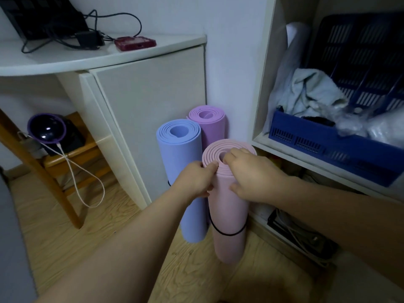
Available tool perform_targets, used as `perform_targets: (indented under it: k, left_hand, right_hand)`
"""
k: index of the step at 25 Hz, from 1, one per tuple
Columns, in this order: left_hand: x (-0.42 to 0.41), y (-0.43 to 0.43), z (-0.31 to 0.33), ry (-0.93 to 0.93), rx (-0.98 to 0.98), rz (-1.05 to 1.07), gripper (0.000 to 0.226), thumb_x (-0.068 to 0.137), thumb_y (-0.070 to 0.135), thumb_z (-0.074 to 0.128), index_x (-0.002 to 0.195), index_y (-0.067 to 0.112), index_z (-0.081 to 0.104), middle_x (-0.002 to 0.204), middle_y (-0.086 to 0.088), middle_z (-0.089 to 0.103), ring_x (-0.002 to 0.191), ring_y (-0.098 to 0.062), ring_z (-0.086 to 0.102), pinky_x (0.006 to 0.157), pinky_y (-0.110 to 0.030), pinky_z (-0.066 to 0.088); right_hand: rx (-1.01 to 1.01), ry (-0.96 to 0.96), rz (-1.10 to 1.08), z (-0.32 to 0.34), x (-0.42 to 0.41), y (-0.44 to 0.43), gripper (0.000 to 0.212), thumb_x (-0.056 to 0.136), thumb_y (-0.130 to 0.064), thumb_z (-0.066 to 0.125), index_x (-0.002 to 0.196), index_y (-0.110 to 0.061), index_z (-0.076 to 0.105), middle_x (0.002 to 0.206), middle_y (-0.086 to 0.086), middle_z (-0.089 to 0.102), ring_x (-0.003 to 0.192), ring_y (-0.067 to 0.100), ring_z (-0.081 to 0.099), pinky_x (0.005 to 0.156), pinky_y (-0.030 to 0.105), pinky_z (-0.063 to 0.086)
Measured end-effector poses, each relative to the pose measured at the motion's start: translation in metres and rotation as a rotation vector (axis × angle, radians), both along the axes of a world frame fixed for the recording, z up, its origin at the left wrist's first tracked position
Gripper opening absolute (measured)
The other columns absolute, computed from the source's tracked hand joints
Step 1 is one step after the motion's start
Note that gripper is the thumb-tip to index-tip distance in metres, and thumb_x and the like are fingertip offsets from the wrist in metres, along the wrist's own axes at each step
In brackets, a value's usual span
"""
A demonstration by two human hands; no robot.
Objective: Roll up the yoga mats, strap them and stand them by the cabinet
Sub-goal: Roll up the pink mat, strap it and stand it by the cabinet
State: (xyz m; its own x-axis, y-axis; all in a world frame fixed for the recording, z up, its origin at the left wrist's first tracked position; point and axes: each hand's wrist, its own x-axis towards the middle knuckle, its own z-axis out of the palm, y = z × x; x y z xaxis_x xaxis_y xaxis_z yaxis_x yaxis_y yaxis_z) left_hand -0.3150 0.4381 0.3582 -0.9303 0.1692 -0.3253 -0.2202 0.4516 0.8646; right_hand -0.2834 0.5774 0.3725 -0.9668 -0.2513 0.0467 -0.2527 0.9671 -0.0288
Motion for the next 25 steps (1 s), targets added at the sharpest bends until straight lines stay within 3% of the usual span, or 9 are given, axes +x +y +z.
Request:
perform_targets:
  k: [3,7,12,16,20,22,25]
  left_hand:
    - [-0.011,0.013,0.007,-0.001,0.024,-0.051,0.025,0.099,0.032,0.046,0.095,0.010,0.057,0.087,-0.010,0.060,0.077,-0.023,0.061,0.071,-0.032,0.054]
    - [-0.026,0.034,0.008,0.004,0.126,-0.117,0.016,0.097,0.019,0.046,0.112,0.016,0.053,0.094,-0.005,0.057,0.085,-0.022,0.055,0.078,-0.033,0.053]
    - [-0.042,0.041,-0.003,0.010,0.159,-0.112,0.020,0.097,0.015,0.048,0.088,0.033,0.045,0.087,0.007,0.056,0.092,-0.023,0.056,0.090,-0.040,0.050]
    - [-0.046,0.037,-0.011,0.028,0.129,-0.154,0.027,0.096,0.017,0.049,0.113,0.036,0.040,0.096,0.005,0.056,0.093,-0.023,0.057,0.088,-0.039,0.051]
    - [-0.048,0.031,-0.013,0.086,0.127,-0.135,0.055,0.097,0.016,0.050,0.147,0.022,0.027,0.092,0.009,0.054,0.089,-0.021,0.057,0.070,-0.027,0.049]
    - [-0.047,0.025,-0.012,0.104,0.100,-0.123,0.059,0.097,0.017,0.050,0.149,0.018,0.024,0.099,0.006,0.055,0.087,-0.019,0.058,0.065,-0.024,0.047]
    - [-0.039,0.012,-0.004,0.179,0.061,-0.105,0.047,0.097,0.016,0.050,0.142,0.014,0.038,0.108,0.001,0.056,0.085,-0.016,0.061,0.064,-0.021,0.046]
  right_hand:
    - [0.036,0.025,-0.006,0.005,-0.012,0.015,0.054,0.085,-0.023,0.060,0.134,-0.018,0.038,0.133,0.003,0.043,0.123,0.022,0.041,0.091,0.040,0.047]
    - [0.029,0.013,-0.054,0.006,-0.036,0.041,0.057,0.085,-0.020,0.062,0.136,-0.015,0.037,0.134,0.004,0.041,0.124,0.023,0.040,0.093,0.040,0.045]
    - [0.016,0.066,-0.075,-0.007,-0.054,0.053,0.054,0.087,-0.018,0.060,0.136,-0.015,0.038,0.134,0.004,0.041,0.124,0.022,0.038,0.090,0.038,0.043]
    - [0.020,0.106,-0.109,-0.018,-0.063,0.046,0.067,0.091,-0.008,0.054,0.149,-0.017,0.021,0.144,0.006,0.034,0.132,0.024,0.032,0.091,0.036,0.042]
    - [-0.015,0.109,-0.127,-0.021,-0.062,0.040,0.073,0.091,-0.005,0.052,0.152,-0.019,0.014,0.152,0.005,0.023,0.138,0.024,0.023,0.097,0.038,0.042]
    - [-0.018,0.119,-0.114,-0.019,-0.057,0.036,0.068,0.091,-0.007,0.052,0.150,-0.019,0.020,0.154,0.004,0.020,0.140,0.023,0.019,0.101,0.038,0.041]
    - [0.005,0.166,-0.068,-0.008,-0.047,0.025,0.057,0.090,-0.012,0.052,0.143,-0.018,0.033,0.151,0.005,0.028,0.139,0.024,0.023,0.104,0.039,0.037]
